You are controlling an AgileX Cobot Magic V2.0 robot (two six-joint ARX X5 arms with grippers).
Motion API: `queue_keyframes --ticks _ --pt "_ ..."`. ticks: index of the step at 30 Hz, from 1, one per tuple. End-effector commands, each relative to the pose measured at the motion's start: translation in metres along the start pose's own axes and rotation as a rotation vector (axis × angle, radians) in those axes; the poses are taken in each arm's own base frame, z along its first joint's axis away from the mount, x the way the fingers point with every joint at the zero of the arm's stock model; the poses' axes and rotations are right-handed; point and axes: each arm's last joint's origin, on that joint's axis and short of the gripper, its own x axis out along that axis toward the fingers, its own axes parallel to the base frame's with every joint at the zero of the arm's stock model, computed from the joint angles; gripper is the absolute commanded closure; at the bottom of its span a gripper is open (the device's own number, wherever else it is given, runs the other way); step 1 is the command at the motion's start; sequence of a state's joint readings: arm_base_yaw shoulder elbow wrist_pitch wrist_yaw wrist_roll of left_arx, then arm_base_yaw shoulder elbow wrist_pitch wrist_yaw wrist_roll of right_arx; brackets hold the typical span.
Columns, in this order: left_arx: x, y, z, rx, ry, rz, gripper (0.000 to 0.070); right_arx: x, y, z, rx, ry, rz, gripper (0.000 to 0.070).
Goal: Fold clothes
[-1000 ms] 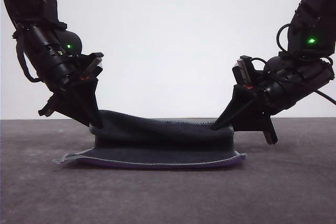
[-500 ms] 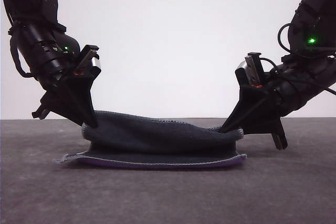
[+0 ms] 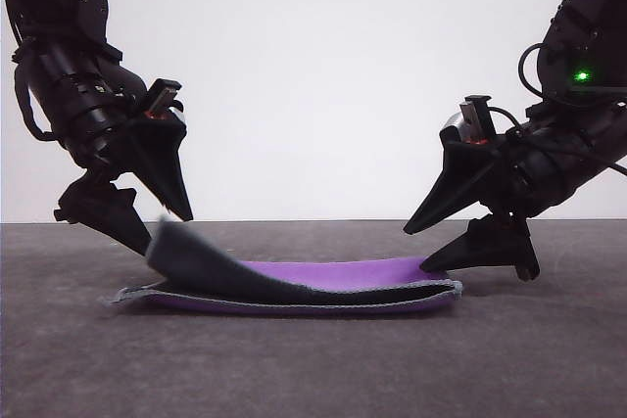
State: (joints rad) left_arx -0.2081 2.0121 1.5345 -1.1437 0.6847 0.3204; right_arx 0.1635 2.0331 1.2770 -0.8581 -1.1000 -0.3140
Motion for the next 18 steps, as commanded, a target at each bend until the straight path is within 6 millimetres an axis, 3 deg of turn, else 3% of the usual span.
queue_keyframes --ticks 1,6,11,18 --pt "-0.002 -0.003 0.002 0.020 -0.005 -0.021 0.0343 0.000 0.002 0.005 -0.037 -0.005 0.005 0.0416" --pt "-0.003 -0.004 0.000 0.006 0.015 -0.035 0.0291 -0.002 0.002 0.005 -0.033 -0.008 0.005 0.0402" --pt "-0.009 -0.005 -0.001 -0.007 0.020 -0.037 0.0294 -0.007 0.009 0.002 -0.042 -0.004 0.006 0.0362" --pt "-0.045 -0.024 0.002 0.038 -0.083 0.006 0.0294 -0.035 0.058 0.001 -0.169 -0.066 -0.031 0.0359"
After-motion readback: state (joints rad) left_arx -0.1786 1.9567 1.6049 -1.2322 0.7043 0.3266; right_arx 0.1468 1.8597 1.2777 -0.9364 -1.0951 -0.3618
